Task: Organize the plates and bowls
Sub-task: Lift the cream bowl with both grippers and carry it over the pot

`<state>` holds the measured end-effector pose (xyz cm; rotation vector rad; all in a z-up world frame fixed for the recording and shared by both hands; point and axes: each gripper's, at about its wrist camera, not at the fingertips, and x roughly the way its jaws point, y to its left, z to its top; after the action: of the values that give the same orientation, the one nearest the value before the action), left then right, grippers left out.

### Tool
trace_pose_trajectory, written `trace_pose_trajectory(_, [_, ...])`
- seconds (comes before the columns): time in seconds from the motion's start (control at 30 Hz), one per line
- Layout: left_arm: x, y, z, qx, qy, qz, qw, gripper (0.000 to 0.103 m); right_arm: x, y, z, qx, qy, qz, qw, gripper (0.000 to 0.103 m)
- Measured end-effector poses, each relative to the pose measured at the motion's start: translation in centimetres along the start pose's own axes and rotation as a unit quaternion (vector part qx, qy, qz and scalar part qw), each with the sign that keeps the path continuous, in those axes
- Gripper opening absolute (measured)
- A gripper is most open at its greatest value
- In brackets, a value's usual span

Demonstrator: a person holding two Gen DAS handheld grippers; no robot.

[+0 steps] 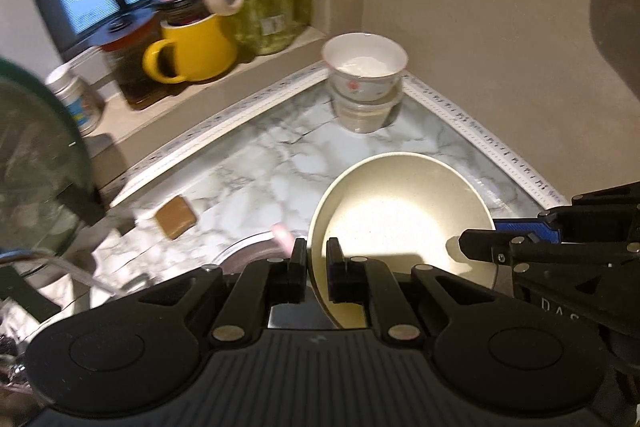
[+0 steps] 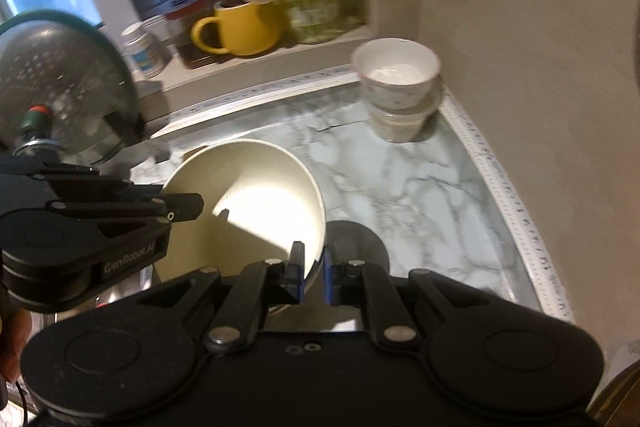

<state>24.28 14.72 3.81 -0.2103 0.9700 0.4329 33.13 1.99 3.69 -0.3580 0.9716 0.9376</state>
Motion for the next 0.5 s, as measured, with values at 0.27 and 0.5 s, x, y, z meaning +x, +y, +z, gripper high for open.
trace_pose_trajectory(0.27, [-0.2, 3.7, -1.8, -0.018, 0.014, 0.031, 0.9992, 0.009, 1.9, 3.9, -0.1, -0.013, 0.018, 0.026, 0.999, 0.01])
trace_pose_trajectory(0.5, [1.4, 5.8, -3.5, -0.029, 0.034, 0.038, 0.9983, 0.009, 4.0, 6.2, -0.6, -0.022, 0.039, 0.027, 0.999, 0.01])
